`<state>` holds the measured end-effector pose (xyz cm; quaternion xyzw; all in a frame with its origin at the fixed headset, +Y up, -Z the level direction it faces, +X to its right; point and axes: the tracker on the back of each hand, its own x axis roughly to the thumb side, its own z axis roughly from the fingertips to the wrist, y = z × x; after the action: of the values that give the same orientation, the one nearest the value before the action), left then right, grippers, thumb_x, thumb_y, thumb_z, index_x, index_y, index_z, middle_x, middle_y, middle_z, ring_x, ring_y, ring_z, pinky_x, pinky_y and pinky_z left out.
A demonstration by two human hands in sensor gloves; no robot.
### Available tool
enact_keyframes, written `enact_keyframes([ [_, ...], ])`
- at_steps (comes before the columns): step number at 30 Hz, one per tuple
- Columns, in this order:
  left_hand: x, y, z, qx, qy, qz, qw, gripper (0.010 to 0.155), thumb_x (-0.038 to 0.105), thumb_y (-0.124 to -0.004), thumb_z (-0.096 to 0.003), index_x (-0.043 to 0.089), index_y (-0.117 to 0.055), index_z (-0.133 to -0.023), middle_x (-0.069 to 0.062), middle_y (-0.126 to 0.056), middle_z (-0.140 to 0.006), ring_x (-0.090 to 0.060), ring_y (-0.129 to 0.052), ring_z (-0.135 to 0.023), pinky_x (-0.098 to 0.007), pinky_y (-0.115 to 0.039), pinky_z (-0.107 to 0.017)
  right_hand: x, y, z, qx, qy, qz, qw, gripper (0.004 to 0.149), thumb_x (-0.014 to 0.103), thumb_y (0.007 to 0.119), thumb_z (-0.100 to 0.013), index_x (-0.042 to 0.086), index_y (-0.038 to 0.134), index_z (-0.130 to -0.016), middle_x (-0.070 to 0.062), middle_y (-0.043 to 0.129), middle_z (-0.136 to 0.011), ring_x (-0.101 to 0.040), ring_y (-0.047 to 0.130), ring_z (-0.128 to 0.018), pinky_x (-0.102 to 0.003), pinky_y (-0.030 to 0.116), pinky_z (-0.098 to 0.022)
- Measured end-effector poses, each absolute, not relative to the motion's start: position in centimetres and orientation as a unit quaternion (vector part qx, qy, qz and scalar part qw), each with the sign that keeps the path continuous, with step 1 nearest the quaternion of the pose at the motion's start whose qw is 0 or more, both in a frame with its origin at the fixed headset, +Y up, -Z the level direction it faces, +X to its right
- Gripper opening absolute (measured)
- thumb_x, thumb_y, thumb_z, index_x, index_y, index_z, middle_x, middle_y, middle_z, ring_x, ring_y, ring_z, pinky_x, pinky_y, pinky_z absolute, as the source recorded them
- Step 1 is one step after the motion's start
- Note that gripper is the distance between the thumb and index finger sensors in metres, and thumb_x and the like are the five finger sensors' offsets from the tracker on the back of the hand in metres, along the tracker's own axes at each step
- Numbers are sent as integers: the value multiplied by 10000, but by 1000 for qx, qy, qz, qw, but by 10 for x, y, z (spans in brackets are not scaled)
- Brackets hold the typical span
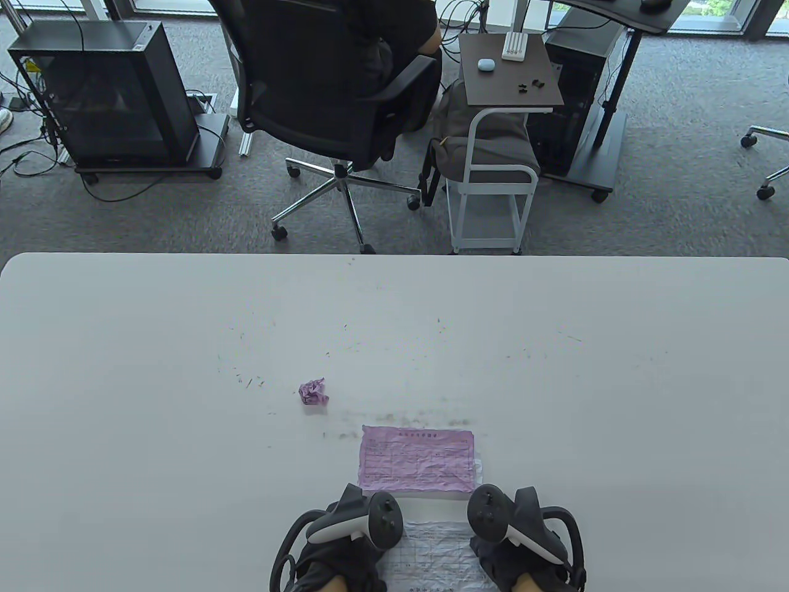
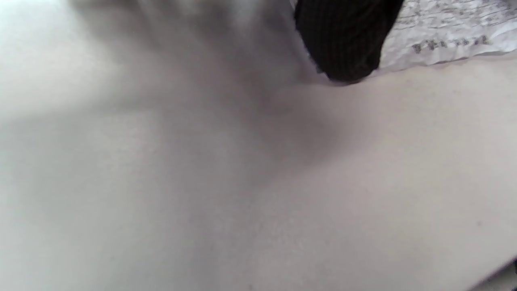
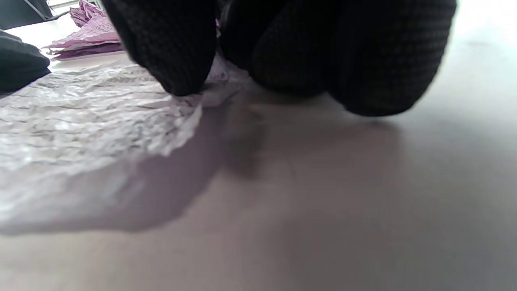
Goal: Flatten crumpled invoices and stack
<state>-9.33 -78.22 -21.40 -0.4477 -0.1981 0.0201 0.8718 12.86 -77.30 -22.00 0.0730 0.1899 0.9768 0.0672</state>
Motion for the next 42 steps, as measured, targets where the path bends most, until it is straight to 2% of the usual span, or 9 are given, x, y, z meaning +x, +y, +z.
enact_keyframes([
  [7, -93, -782, -214, -447, -198, 21, 872, 882, 362, -817, -539, 270, -121, -1073, -242, 106, -1004, -654, 16, -886, -758, -363, -591, 129, -772, -221, 70, 161, 983, 58, 428, 321, 863, -489, 174, 725, -867, -45, 872, -618, -204, 911, -444, -359, 899, -261],
  [11, -93, -782, -214, -448, -199, 21, 871, 883, 362, -818, -540, 270, -120, -1073, -243, 106, -1003, -655, 16, -884, -758, -362, -590, 132, -770, -221, 66, 156, 983, 64, 391, 327, 863, -487, 195, 770, -844, -44, 870, -631, -216, 909, -467, -371, 899, -278],
  [17, -93, -782, -214, -448, -198, 22, 871, 883, 389, -809, -547, 271, -110, -1072, -238, 114, -1001, -649, 25, -884, -755, -352, -591, 139, -760, -223, 70, 177, 973, 131, 385, 319, 834, -500, 153, 768, -841, -237, 620, -923, -385, 761, -707, -416, 844, -414],
  [20, -93, -783, -213, -452, -198, 22, 870, 881, 415, -788, -560, 261, -85, -1068, -238, 128, -993, -649, 41, -874, -757, -336, -587, 145, -756, -224, 80, 181, 957, 213, 395, 305, 813, -510, 127, 739, -855, -319, 572, -964, -450, 737, -751, -476, 823, -456],
  [23, -92, -783, -213, -454, -197, 23, 869, 882, 430, -772, -567, 250, -66, -1064, -242, 140, -984, -653, 51, -864, -762, -323, -582, 149, -754, -224, 78, 180, 934, 298, 430, 266, 749, -535, 83, 621, -903, -379, 527, -977, -489, 724, -769, -531, 809, -470],
  [27, -91, -783, -212, -454, -197, 18, 869, 884, 450, -752, -570, 241, -47, -1059, -250, 147, -978, -661, 55, -858, -766, -319, -581, 147, -752, -223, 86, 150, 924, 341, 451, 238, 713, -542, 76, 540, -926, -346, 666, -928, -443, 855, -690, -550, 836, -441],
  [32, -91, -784, -212, -454, -197, 17, 869, 887, 468, -736, -572, 233, -30, -1054, -247, 157, -973, -659, 64, -854, -765, -309, -579, 135, -743, -219, 119, 53, 945, 302, 454, 226, 728, -522, 89, 555, -919, -136, 895, -705, -232, 996, -426, -401, 920, -299],
  [37, -90, -783, -211, -452, -197, 11, 870, 889, 474, -733, -569, 232, -28, -1053, -247, 152, -977, -659, 55, -860, -762, -317, -585, 126, -732, -215, 166, 22, 962, 216, 450, 242, 713, -535, 107, 548, -931, -79, 902, -632, -156, 974, -332, -345, 910, -241],
  [42, -90, -783, -211, -450, -195, 11, 871, 904, 476, -739, -567, 209, -26, -1054, -250, 144, -980, -661, 46, -864, -761, -324, -588, 128, -719, -211, 181, -23, 967, 178, 446, 250, 717, -534, 111, 564, -929, -70, 912, -602, -136, 965, -291, -326, 903, -209],
])
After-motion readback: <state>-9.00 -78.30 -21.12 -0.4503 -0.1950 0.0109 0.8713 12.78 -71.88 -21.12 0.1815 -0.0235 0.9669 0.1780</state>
